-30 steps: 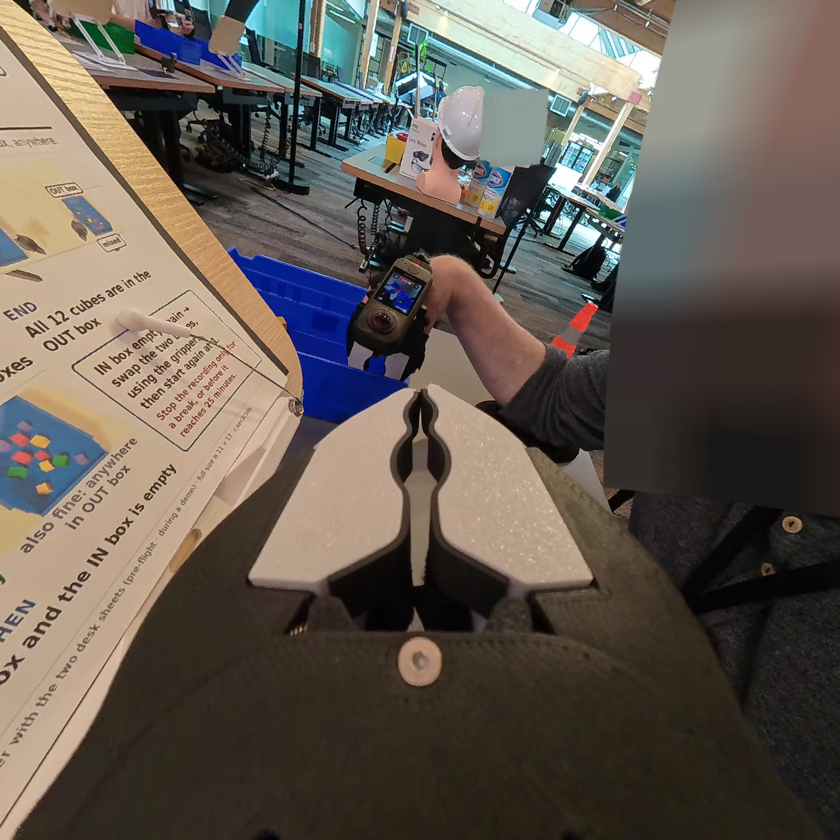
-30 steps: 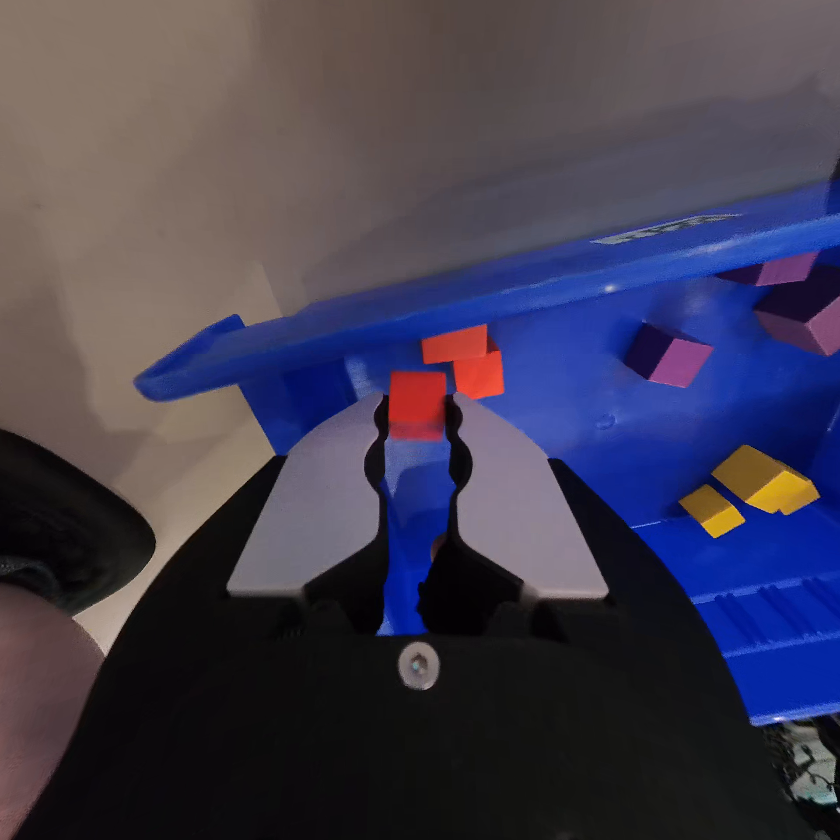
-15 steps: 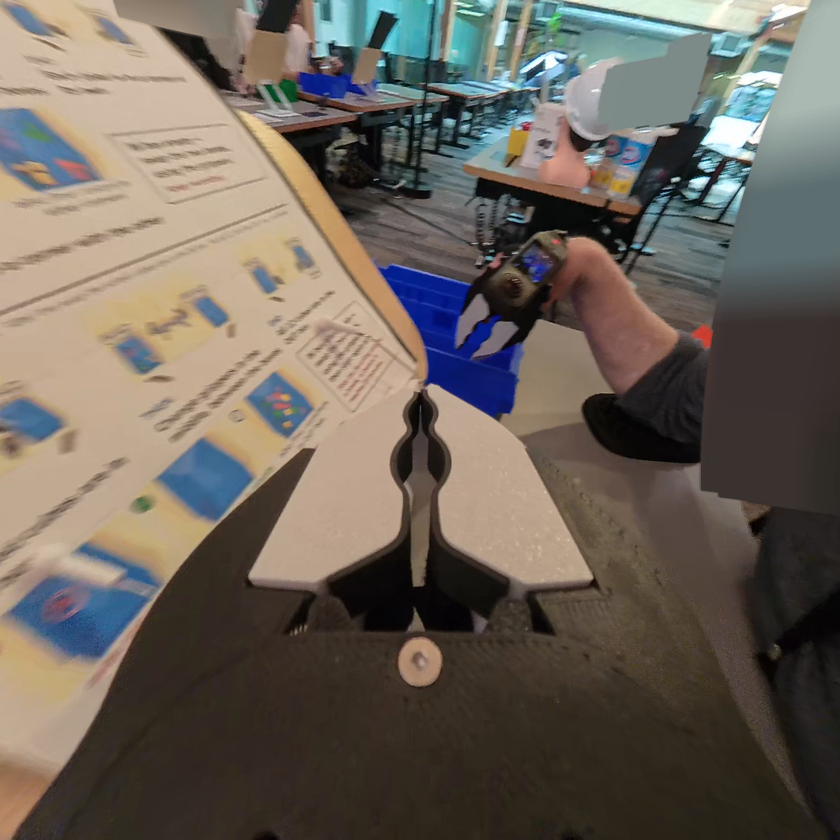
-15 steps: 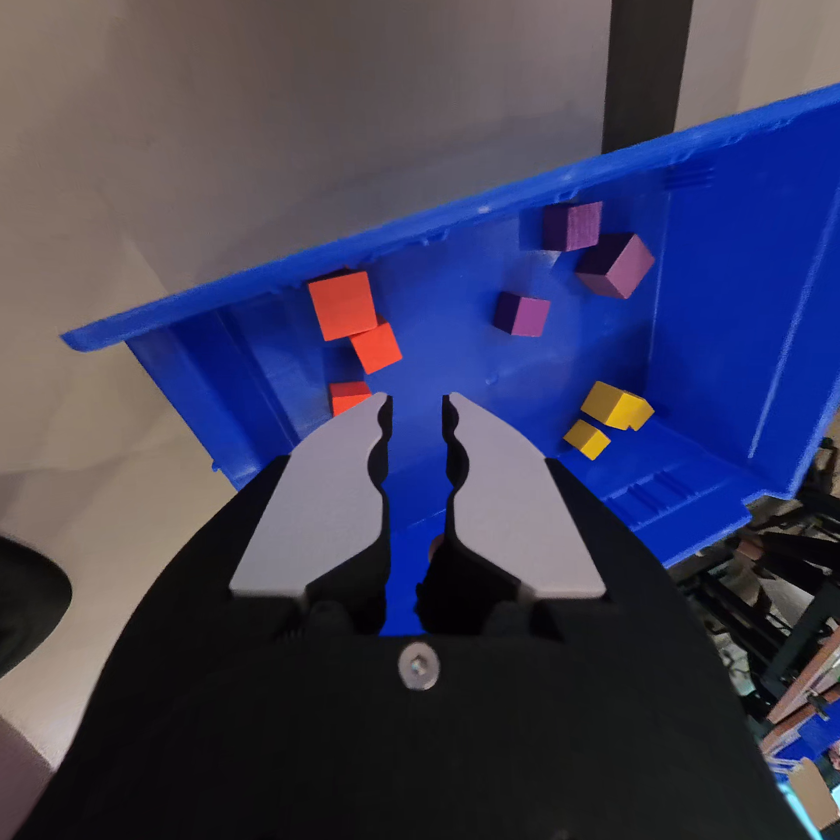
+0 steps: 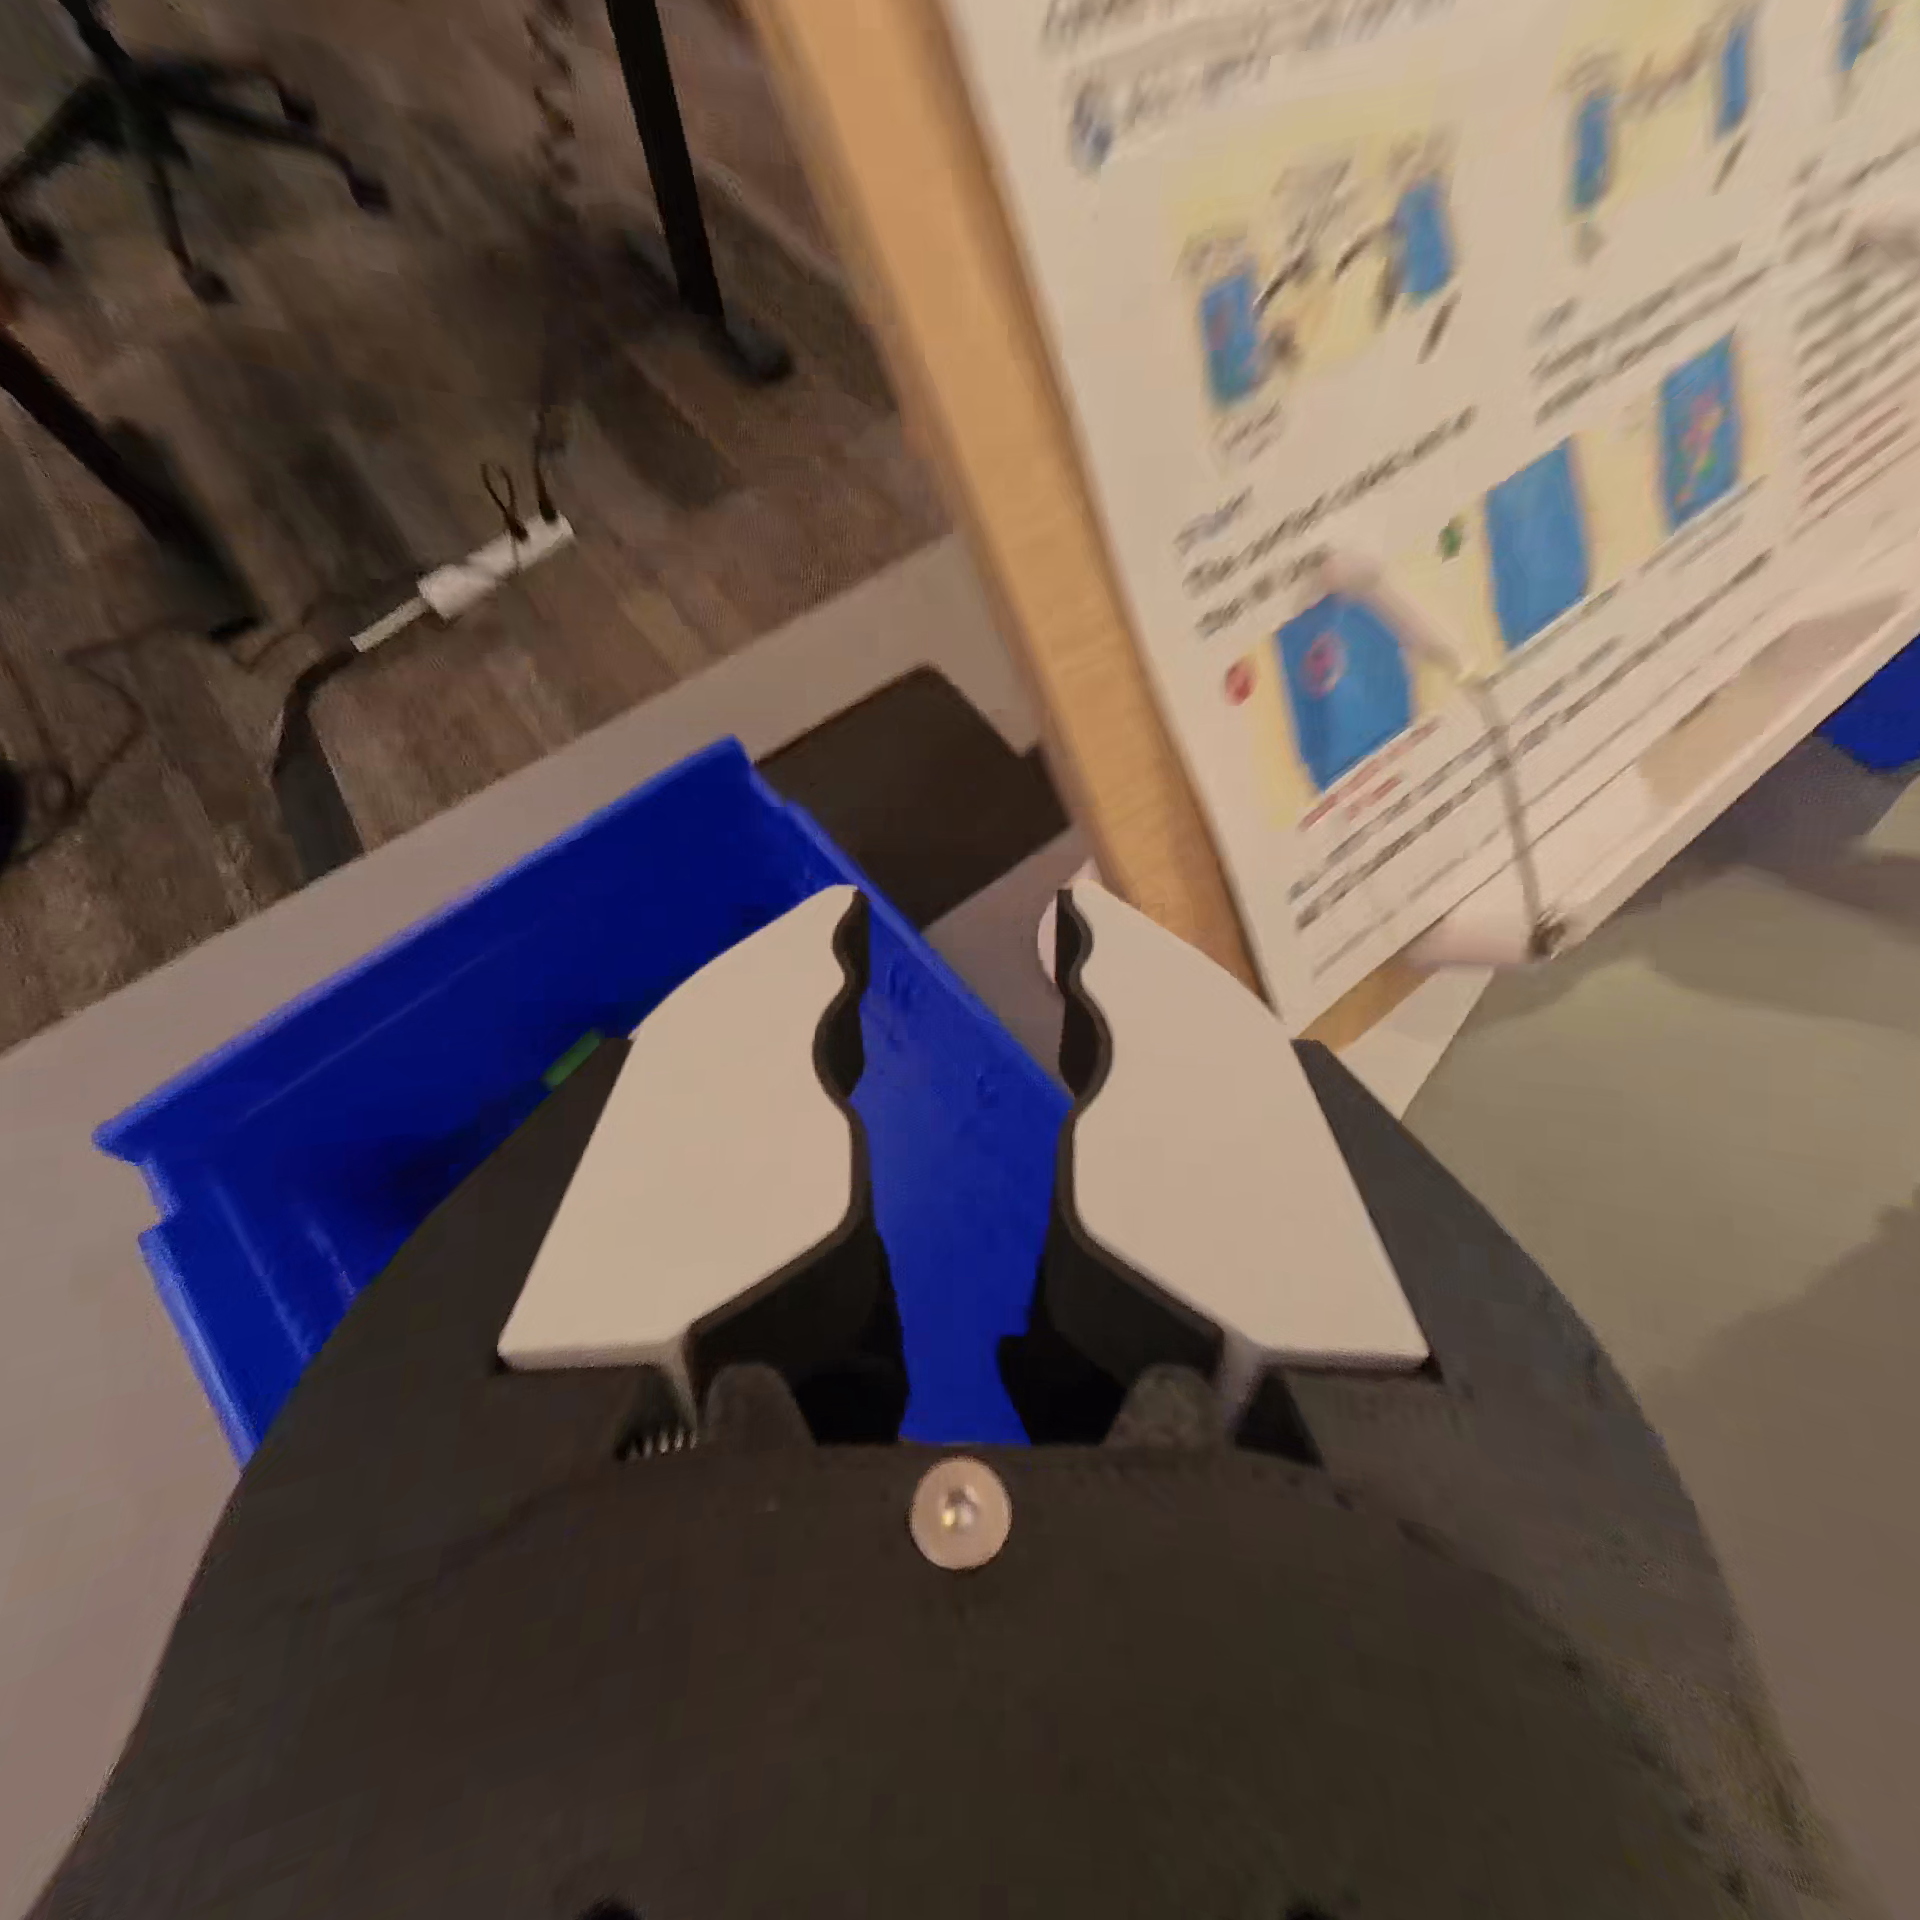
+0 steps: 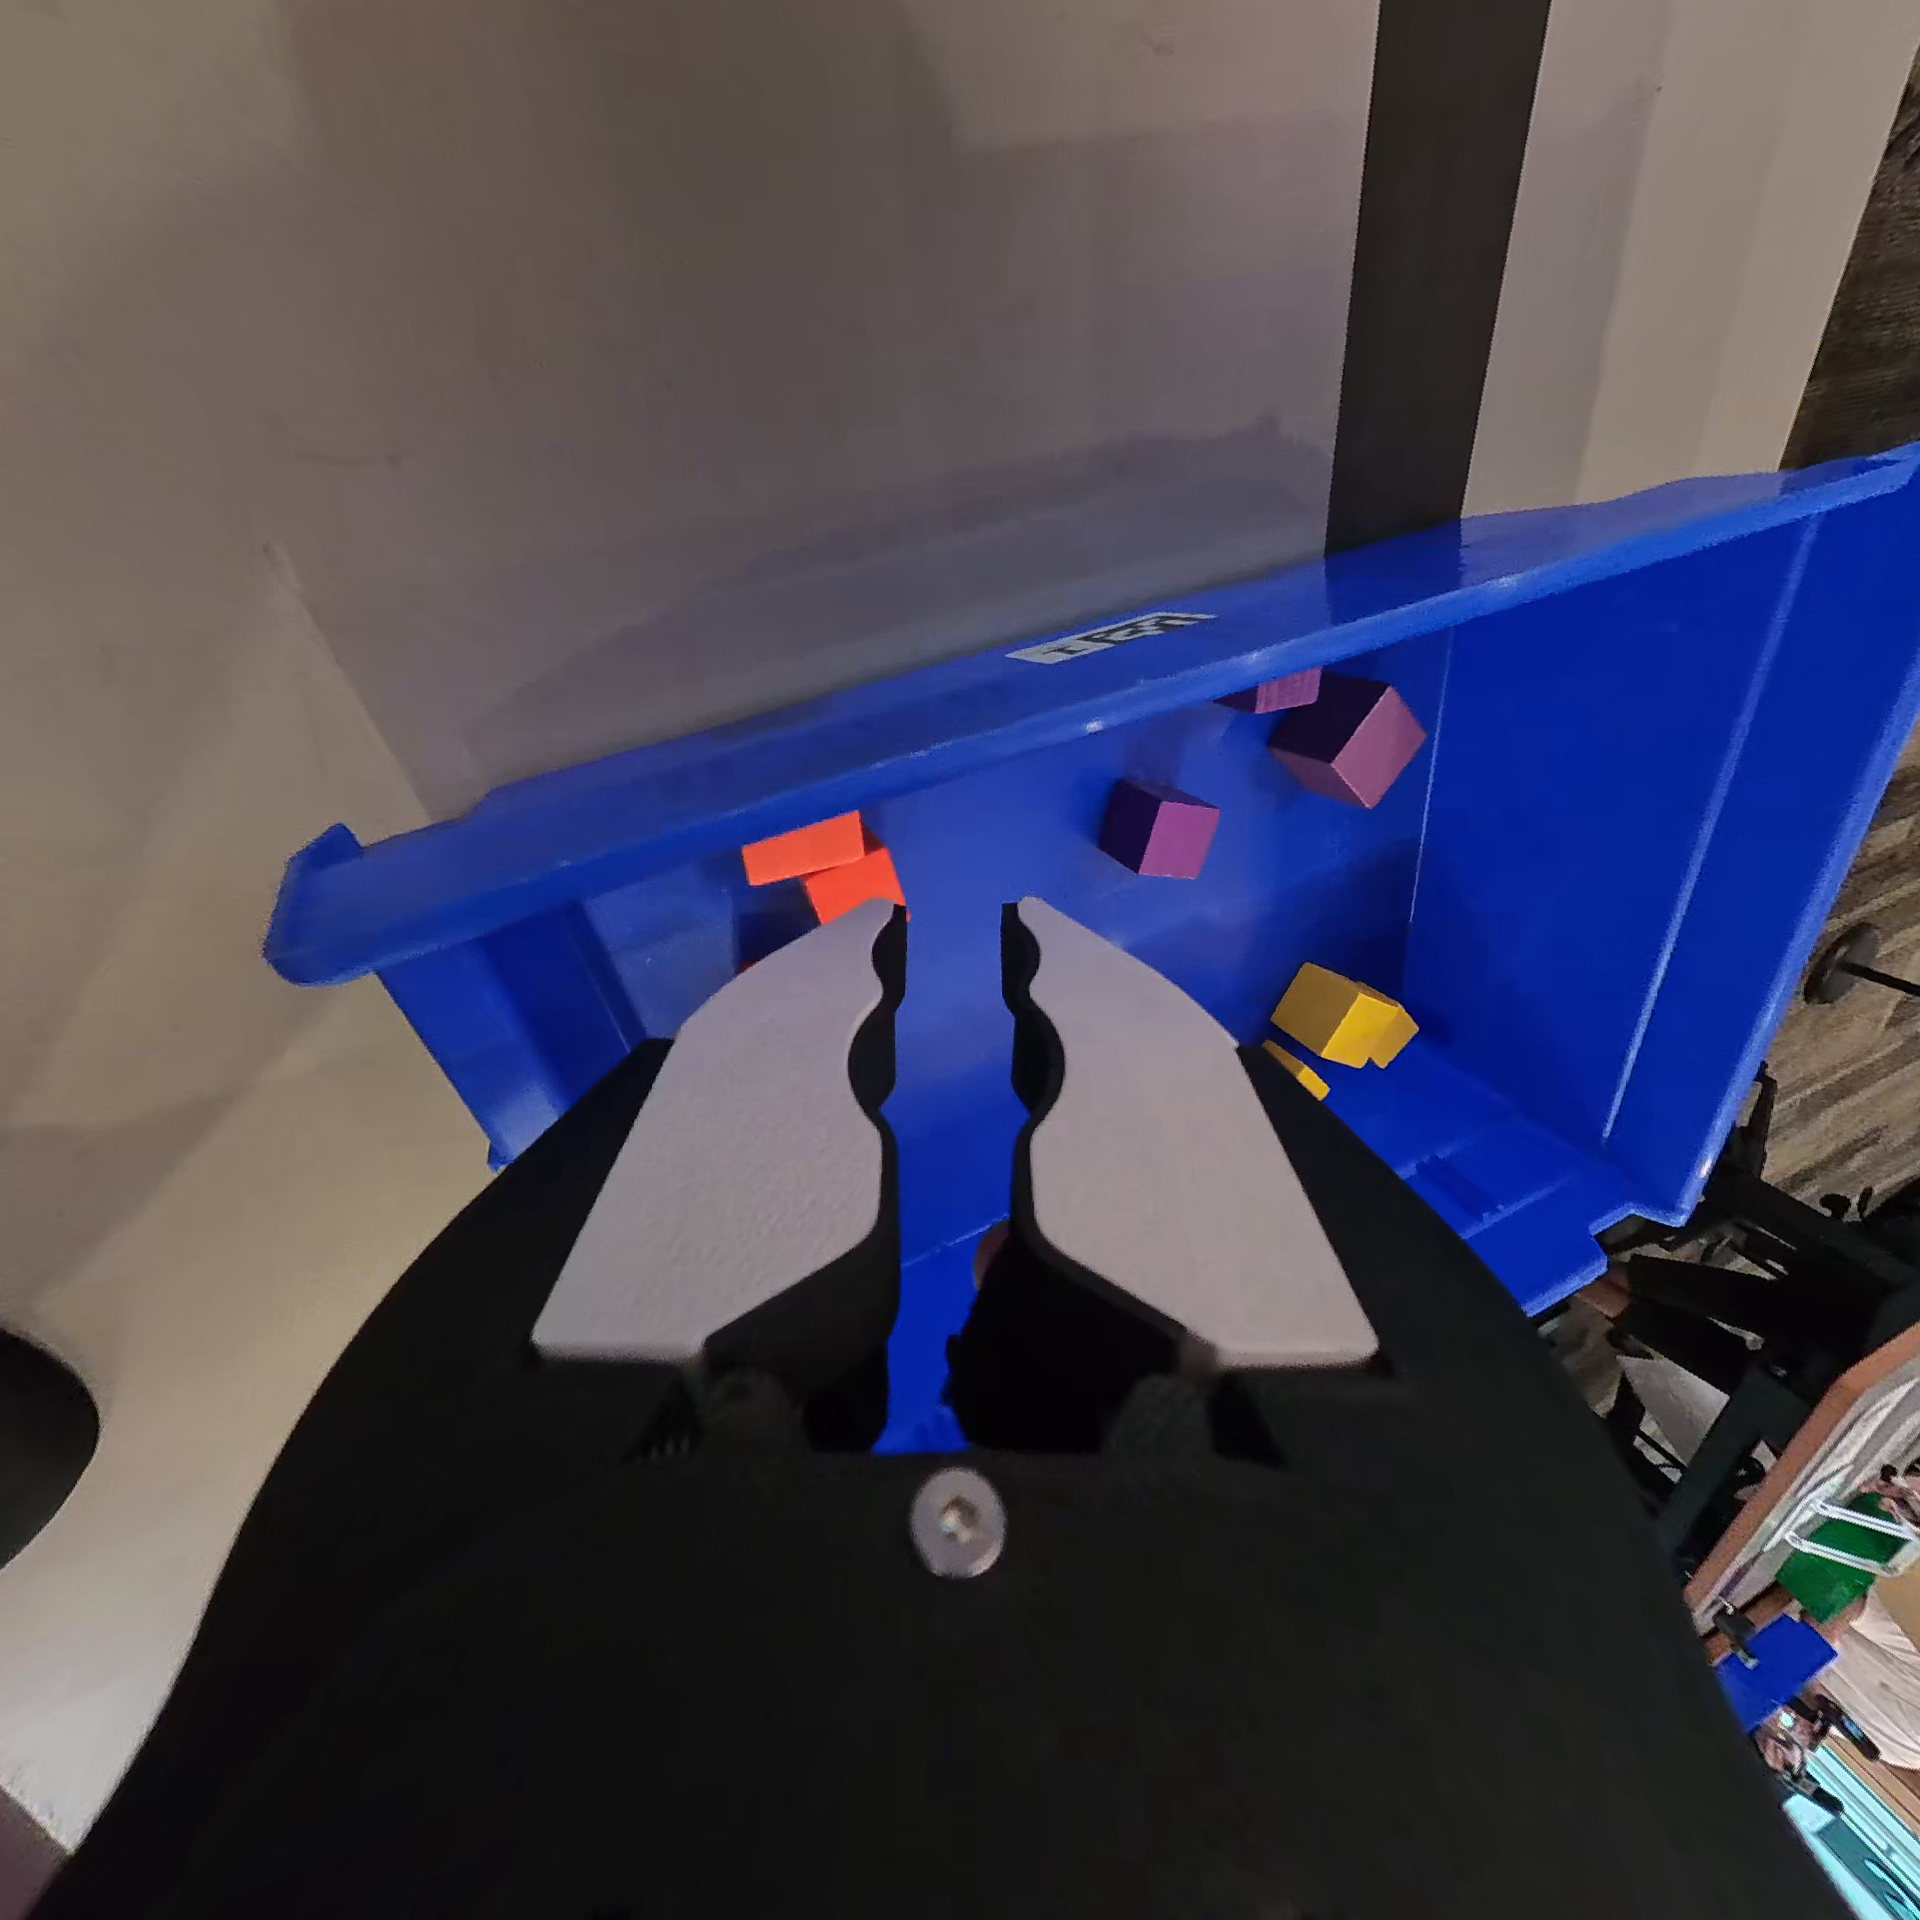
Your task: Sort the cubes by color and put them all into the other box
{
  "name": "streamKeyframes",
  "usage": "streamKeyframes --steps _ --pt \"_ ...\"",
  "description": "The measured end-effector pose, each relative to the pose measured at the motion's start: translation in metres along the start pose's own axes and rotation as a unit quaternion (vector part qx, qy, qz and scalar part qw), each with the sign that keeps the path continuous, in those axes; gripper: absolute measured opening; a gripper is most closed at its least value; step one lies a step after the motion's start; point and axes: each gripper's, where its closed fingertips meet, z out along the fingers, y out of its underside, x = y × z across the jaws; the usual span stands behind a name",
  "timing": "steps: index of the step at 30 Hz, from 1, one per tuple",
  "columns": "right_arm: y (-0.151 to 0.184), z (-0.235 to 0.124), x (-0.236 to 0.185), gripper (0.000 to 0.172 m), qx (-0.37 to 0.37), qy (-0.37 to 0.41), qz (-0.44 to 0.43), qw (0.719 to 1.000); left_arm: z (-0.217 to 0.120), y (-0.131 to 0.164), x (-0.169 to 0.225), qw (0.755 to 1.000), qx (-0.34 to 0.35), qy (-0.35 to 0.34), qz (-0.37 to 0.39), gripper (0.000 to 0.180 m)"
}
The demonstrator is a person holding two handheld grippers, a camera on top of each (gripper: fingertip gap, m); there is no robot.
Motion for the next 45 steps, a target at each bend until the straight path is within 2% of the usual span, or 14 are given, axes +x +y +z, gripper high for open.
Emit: streamKeyframes --steps 3,6,11,15,25,28,30,31,37,41,45 --pt "-0.001 0.001 0.0 0.017 0.0 0.001 -0.001 1.0 0.009 0.039 -0.023 0.997 -0.082 -0.001 -0.013 0.041" --pt "-0.002 0.003 -0.001 0.017 -0.004 -0.001 -0.005 1.0 0.023 0.08 -0.042 0.984 -0.167 -0.012 -0.056 0.049" --pt "-0.006 0.005 -0.004 0.017 -0.003 -0.005 -0.013 1.0 0.05 0.128 -0.057 0.96 -0.251 -0.022 -0.118 0.05" --pt "-0.006 0.007 -0.004 0.017 -0.005 -0.005 -0.014 1.0 0.065 0.153 -0.064 0.947 -0.287 -0.033 -0.14 0.049" --pt "-0.01 0.009 -0.007 0.017 -0.005 -0.008 -0.024 1.0 0.076 0.183 -0.07 0.926 -0.344 -0.055 -0.148 0.049" --pt "-0.011 0.01 -0.007 0.017 -0.005 -0.009 -0.026 1.0 0.08 0.186 -0.068 0.925 -0.347 -0.053 -0.146 0.046" --pt "-0.011 0.01 -0.008 0.017 -0.005 -0.008 -0.027 1.0 0.082 0.185 -0.066 0.927 -0.343 -0.045 -0.142 0.028" --pt "-0.011 0.01 -0.008 0.017 -0.005 -0.009 -0.028 1.0 0.083 0.184 -0.065 0.929 -0.34 -0.042 -0.141 0.025" --pt "-0.012 0.007 -0.005 0.017 -0.001 0.001 -0.029 1.0 0.08 0.179 -0.069 0.935 -0.329 -0.052 -0.124 0.023" --pt "-0.017 -0.005 0.008 0.017 0.024 0.041 -0.026 0.999 0.066 0.152 -0.07 0.951 -0.279 -0.051 -0.122 0.022" --pt "-0.031 -0.026 0.018 0.017 0.069 0.083 -0.036 0.994 0.038 0.111 -0.069 0.971 -0.199 -0.047 -0.119 0.022"
